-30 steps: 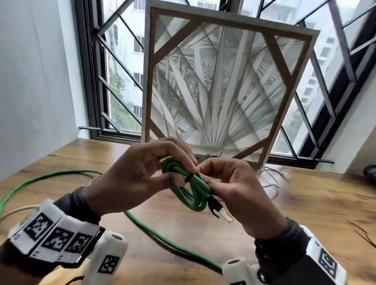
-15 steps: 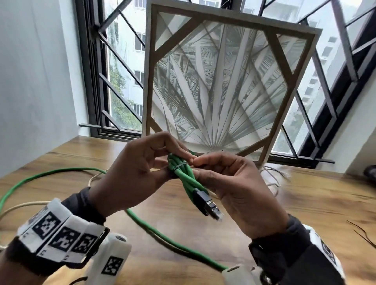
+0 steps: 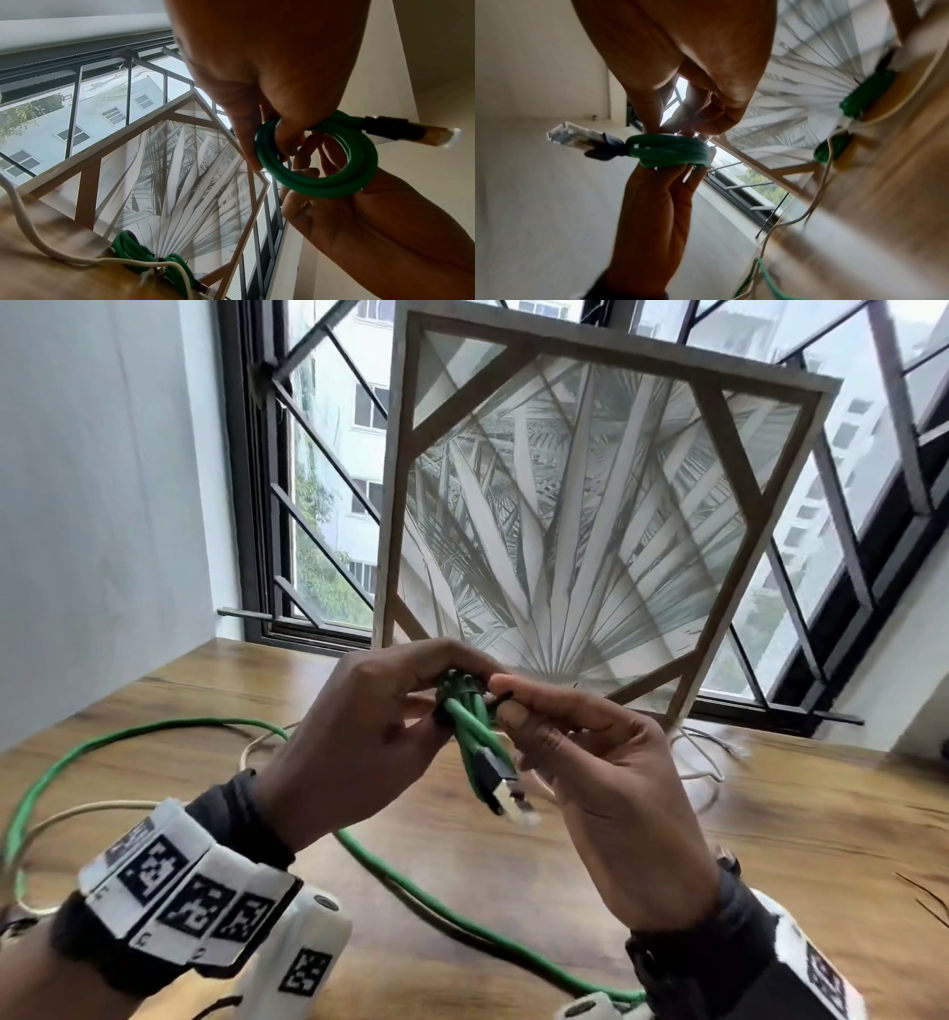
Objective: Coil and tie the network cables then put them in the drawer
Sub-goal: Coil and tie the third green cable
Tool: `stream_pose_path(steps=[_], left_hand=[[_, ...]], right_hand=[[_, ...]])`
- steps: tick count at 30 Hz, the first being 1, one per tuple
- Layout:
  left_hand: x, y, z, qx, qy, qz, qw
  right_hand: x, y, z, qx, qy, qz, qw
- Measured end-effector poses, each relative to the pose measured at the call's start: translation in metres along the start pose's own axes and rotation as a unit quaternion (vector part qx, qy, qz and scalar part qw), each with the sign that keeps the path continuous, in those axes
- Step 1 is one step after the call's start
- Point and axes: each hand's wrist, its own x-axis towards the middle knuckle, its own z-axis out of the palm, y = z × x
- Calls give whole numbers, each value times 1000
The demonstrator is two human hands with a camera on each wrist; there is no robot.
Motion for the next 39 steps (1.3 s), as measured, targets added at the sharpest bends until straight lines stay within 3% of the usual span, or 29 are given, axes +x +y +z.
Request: stream_pose_path(steps=[4,9,20,32,36,39], left_hand=[[1,2,-1,78,-13,32,996],[1,6,1,107,-8,33,994],[2,15,3,98,-2,11,995],[-1,19,3,152,-36,16,988],[-1,24,5,155,-28,24,987],[-1,24,4,164,-13,25,986]], right_hand=[[-3,2,1,-110,-12,-44,993],[-2,3,1,-50,16,14,999],[1,9,-7,-61,-59,41,996],[0,12,-3,-55,-22,107,993],[-4,12,6,-58,-3,84,995],[-8,14,8,-120,16,9,993]])
